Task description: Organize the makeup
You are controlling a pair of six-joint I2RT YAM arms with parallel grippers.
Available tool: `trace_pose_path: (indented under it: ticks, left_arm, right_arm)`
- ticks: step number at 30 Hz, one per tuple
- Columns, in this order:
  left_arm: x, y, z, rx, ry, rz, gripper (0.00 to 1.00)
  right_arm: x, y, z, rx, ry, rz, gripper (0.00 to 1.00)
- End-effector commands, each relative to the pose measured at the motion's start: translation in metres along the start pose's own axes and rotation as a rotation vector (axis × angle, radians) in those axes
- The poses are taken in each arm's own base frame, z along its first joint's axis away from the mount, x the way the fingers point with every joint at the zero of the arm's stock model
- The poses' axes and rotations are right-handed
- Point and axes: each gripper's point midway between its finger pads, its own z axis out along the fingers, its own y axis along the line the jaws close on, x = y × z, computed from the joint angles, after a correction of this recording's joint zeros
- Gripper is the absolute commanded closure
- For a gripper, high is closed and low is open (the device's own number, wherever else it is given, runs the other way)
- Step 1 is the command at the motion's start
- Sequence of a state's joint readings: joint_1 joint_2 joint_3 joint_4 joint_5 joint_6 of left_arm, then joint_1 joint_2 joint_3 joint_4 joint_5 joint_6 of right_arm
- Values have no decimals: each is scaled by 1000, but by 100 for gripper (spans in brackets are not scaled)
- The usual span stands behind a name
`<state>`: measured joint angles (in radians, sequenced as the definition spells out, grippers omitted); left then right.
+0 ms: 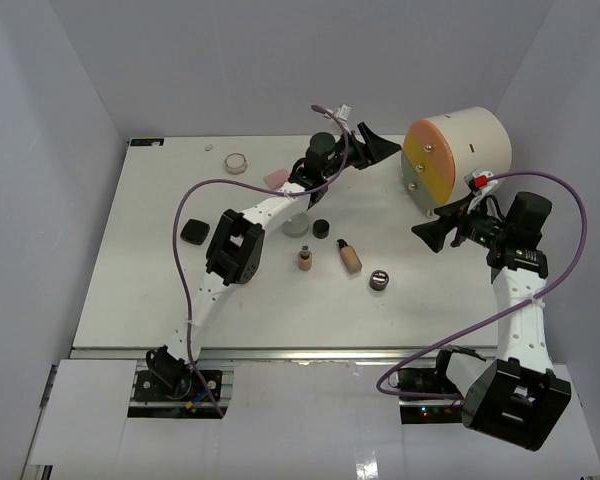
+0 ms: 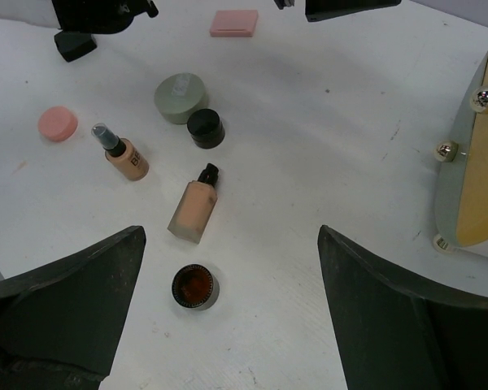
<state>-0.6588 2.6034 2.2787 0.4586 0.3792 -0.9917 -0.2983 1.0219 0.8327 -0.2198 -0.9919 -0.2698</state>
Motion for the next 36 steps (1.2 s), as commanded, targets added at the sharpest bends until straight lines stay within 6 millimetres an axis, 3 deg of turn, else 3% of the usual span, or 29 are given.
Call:
trace_pose_path:
  ticks: [1,5,6,8,10,11,13,14,17,20,22,27,29,32,36]
  left_arm:
    - [-33,-56,6,130,-136,21,16]
    - [-37,-59,-13,71,-115,83,17]
    - [-27,-37,-17,23,-91,89,17]
    - [-51,-60,-42,8,-94,129,17]
    - [-55,-43,-73,-58,-64,142,16]
    - [-72,-52,-88,-70,-76,167,16]
    - [-79,-48,-118,-120,-61,174,16]
    - [-93,-57,-132,-126,-76,188,16]
    - [-100,-61,-175,-171,-47,193,15]
    - [-98,-68,-209,-214,-29,239,12]
    - [-92,-79,-227,-224,2,276,11]
    - [-58,-93,-271,-221,114,328,10]
    - [-43,-93,-294,-255,139,352,10]
    - [-27,-79,-322,-331,149,395,6]
    - [-27,-79,-340,-369,120,443,5]
  right_arm:
    - [-4,-20,-2,86,-18,-15,8]
    - [-25,-44,-5,209,-51,-19,8]
    - [-34,-47,-6,223,-60,-22,8]
    - [-77,-74,-7,329,-81,-56,7]
    - [-92,-93,-2,409,-34,-45,7]
    - [-104,-106,7,455,-11,-55,7]
    - [-109,-116,23,485,55,-65,7]
    - [-113,-120,35,492,77,-106,6]
    - [-125,-119,69,496,130,-249,6]
    - [-129,-107,105,402,222,-441,5]
    - [-113,-104,127,351,319,-559,6]
    - [-95,-122,151,292,547,-994,17]
    - [-86,-124,152,231,631,-1070,23]
    - [-87,-140,148,197,765,-1223,26]
    - [-89,-157,141,170,918,-1385,28]
